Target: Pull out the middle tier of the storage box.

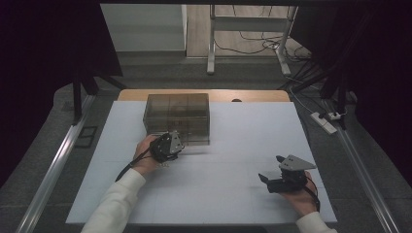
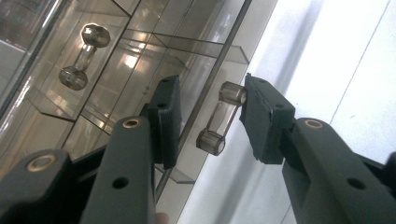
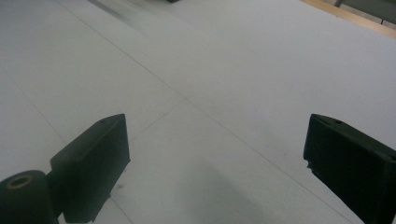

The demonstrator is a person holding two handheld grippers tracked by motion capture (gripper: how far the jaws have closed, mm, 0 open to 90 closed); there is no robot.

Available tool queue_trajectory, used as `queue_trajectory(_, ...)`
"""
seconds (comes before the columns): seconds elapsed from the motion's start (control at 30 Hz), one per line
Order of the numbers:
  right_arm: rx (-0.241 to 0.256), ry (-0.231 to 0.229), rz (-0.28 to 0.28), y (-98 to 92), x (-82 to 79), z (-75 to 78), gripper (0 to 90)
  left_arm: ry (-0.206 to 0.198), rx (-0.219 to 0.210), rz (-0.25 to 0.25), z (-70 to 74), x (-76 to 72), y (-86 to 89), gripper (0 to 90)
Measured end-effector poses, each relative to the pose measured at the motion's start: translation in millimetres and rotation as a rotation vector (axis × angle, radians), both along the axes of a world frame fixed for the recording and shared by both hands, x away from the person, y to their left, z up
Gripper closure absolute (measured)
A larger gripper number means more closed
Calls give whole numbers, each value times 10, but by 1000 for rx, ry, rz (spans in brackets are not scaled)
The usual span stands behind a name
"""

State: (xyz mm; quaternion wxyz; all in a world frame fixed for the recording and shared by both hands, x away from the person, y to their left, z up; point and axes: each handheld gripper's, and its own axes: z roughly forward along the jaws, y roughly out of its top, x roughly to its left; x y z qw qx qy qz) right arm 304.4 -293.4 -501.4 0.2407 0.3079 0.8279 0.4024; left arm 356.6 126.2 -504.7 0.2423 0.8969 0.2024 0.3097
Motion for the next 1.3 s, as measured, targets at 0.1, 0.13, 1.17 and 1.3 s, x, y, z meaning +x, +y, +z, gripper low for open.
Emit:
queue_trajectory(0.1,0,2,3,0,0,0,68,1,3,-1,-5,-8,4,582)
queue_trajectory(0.13,-1,0,0,0,-1,0,68,2,3,-1,-5,-11,7,582)
queue_trajectory(1.17,1,-2,1,-7,-5,7,68,8,2,-1,-35,-27,9,584)
queue_trajectory(1.3,-2,-2,0,-4,-5,4,69,6,1,0,-37,-24,4,585)
